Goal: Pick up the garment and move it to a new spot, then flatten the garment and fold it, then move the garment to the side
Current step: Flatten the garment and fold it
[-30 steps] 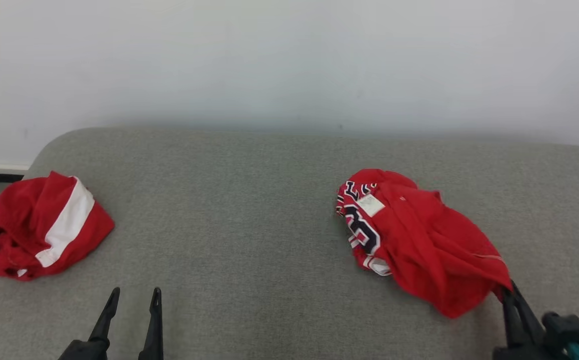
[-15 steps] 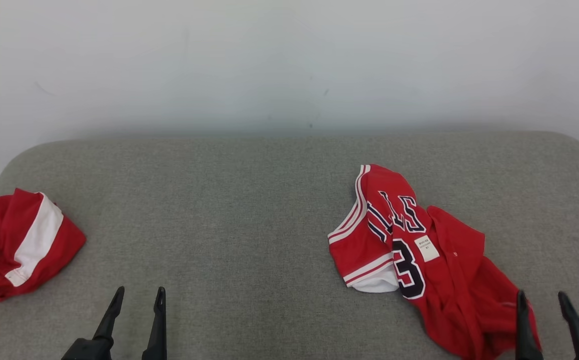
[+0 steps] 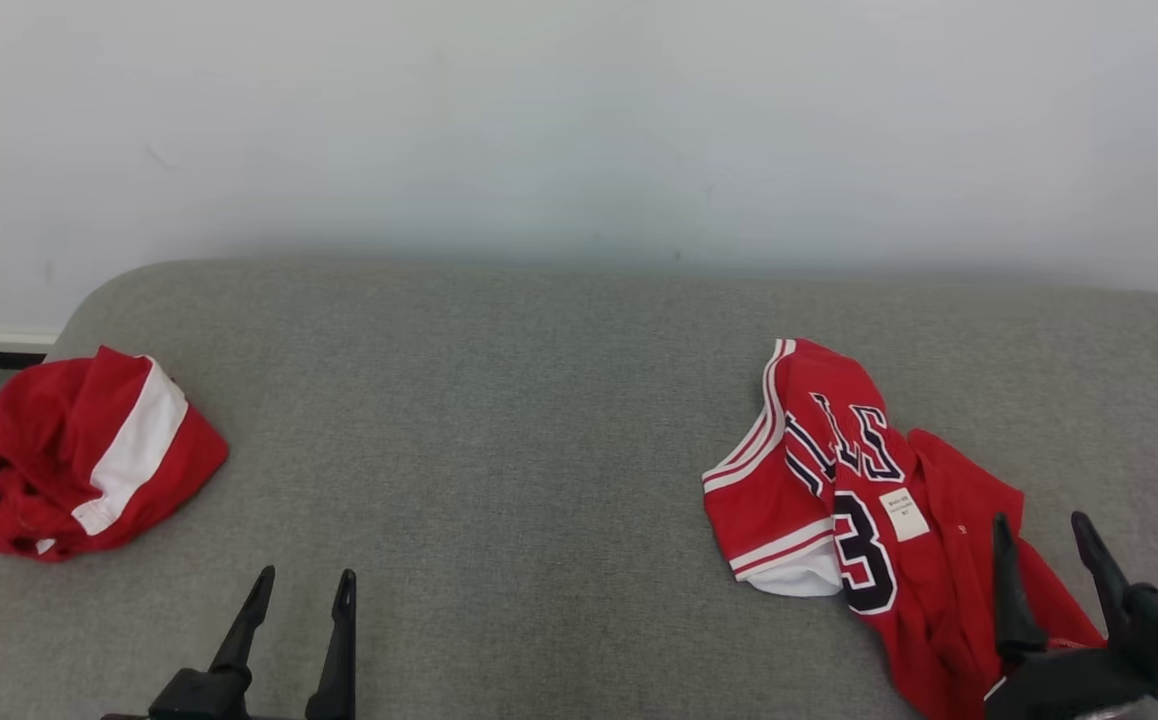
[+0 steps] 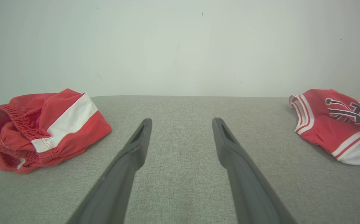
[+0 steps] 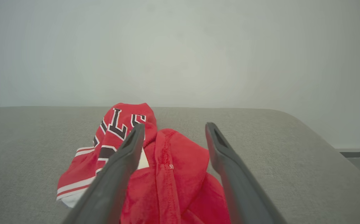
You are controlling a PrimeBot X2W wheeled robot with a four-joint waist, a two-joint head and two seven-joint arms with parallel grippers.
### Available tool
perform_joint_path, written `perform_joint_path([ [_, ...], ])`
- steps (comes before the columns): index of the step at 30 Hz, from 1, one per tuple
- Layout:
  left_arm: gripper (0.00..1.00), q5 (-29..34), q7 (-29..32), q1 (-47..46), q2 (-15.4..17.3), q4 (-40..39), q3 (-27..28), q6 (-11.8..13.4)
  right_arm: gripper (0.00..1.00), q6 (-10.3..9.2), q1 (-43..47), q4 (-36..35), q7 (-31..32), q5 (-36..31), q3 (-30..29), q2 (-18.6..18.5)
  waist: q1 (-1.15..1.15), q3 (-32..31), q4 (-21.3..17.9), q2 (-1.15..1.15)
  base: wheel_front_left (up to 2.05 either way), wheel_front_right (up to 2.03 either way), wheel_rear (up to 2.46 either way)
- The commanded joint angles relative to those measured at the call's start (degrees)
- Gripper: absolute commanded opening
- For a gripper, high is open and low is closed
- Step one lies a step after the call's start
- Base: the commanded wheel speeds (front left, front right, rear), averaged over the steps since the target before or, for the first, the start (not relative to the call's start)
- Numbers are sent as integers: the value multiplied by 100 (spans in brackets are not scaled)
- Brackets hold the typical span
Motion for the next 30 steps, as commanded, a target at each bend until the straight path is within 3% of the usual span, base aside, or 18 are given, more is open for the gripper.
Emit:
perform_joint_path([
  [1, 100, 35, -19, -52, -37, 26, -19, -15, 100, 7, -264, 382, 17, 60, -41, -92, 0, 56, 124, 0, 0, 0, 0],
  [15, 100, 111, -19, -254, -96, 150, -111, -139, 100, 7, -1473, 3098, -208, 32, 85, -461, 0, 262, 554, 0, 0, 0, 0],
  [16, 100, 116, -19, -257, -99, 156, -109, -146, 95, 7, -1538, 3239, -234, 53, 110, -467, 0, 263, 565, 0, 0, 0, 0],
  [18, 100, 119, -19, -262, -109, 156, -101, -153, 0, 7, -1656, 3513, -257, 36, 135, -515, 0, 269, 577, 0, 0, 0, 0],
  [25, 100, 130, -19, -121, -131, 172, -35, -116, 0, 7, -1960, 3651, -680, 98, 136, -650, 0, 154, 392, 0, 0, 0, 0],
  [30, 100, 157, -19, -99, -176, 146, -75, -158, 0, 7, -1856, 3471, -747, 90, -356, -973, 0, 90, 200, 0, 0, 0, 0],
])
